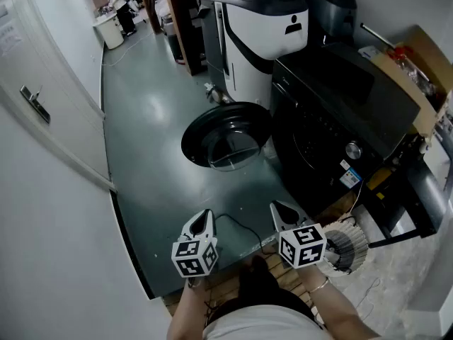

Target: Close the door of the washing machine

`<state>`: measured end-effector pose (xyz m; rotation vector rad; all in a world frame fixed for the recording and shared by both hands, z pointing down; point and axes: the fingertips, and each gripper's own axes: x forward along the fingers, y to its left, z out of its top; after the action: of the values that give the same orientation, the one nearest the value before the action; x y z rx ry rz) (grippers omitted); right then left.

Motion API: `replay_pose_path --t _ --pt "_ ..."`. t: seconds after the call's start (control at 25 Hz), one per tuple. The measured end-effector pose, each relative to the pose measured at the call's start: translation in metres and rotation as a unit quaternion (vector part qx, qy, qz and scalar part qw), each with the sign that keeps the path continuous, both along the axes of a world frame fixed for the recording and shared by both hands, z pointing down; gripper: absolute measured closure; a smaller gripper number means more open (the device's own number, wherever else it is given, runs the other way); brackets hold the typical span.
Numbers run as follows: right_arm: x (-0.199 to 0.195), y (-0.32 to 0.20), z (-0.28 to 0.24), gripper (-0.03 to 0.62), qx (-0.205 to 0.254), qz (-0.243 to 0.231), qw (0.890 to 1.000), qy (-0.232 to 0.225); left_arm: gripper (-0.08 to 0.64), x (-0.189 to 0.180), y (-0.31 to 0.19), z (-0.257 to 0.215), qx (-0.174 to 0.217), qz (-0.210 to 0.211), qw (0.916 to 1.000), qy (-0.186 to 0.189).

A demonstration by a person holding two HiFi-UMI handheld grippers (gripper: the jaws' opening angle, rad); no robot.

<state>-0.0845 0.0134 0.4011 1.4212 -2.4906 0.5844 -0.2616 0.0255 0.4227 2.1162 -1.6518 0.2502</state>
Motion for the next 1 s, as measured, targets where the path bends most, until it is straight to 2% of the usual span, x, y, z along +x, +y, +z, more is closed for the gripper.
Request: replay_pose_path --t 0.44,0.68,1.0 --pt "-0.011 0.005 -0.002 0.586 0.013 -0.005 1.000 0.007 0.537 -0.004 0.004 0.001 -0.001 0.000 1.0000 -0.003" --pt "-0.006 0.008 0.000 0.584 0.010 0.020 1.000 0.001 0.534 -0.005 0.003 0.015 -0.017 0.008 0.9997 -0.018" --pt "0.022 0.014 -0.003 0.584 0.014 0.059 0.998 0.010 0.529 0.000 -0.004 0.020 -0.015 0.020 0.9991 -0.034"
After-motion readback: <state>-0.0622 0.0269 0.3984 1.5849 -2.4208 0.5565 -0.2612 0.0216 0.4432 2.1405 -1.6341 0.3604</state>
